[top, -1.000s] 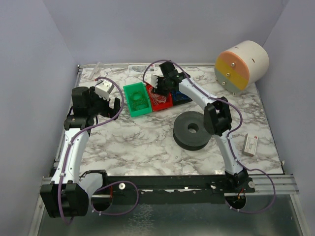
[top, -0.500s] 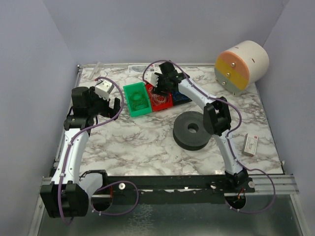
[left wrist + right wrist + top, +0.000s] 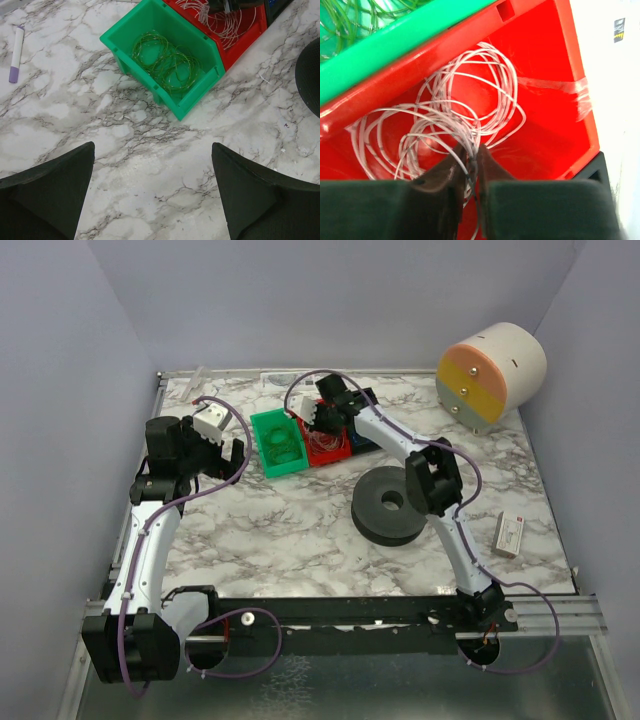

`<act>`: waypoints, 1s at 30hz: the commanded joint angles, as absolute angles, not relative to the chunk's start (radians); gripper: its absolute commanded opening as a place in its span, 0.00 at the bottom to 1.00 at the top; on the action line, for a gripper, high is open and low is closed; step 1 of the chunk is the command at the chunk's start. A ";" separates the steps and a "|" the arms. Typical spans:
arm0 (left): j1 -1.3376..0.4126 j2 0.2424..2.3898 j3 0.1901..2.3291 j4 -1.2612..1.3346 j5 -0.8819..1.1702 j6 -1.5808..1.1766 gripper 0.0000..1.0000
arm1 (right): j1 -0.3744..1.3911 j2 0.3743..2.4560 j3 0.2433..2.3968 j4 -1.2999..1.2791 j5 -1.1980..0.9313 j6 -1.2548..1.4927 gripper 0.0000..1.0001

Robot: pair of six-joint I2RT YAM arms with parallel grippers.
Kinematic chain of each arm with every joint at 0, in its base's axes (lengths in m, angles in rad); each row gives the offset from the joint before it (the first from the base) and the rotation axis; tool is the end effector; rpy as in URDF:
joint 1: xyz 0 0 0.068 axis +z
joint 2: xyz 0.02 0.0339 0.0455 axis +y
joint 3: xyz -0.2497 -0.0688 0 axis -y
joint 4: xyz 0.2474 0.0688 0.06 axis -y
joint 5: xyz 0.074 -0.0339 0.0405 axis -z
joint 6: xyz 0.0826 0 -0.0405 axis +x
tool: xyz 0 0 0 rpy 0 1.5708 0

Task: Wrap the cables
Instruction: Pick up the cable from the storage box.

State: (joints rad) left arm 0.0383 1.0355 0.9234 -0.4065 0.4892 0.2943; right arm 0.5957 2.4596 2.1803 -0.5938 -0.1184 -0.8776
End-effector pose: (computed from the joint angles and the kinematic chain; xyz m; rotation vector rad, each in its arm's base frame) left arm 0.2741 -0.0283 0.2874 0.5471 1.9620 -0.3024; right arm 0.4651 0.3270 0.1408 -1.6748 1.7685 0.0185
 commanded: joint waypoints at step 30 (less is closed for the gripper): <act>-0.392 1.375 1.007 -0.325 0.027 0.347 0.99 | 0.521 1.313 1.245 -0.289 0.344 -0.527 0.01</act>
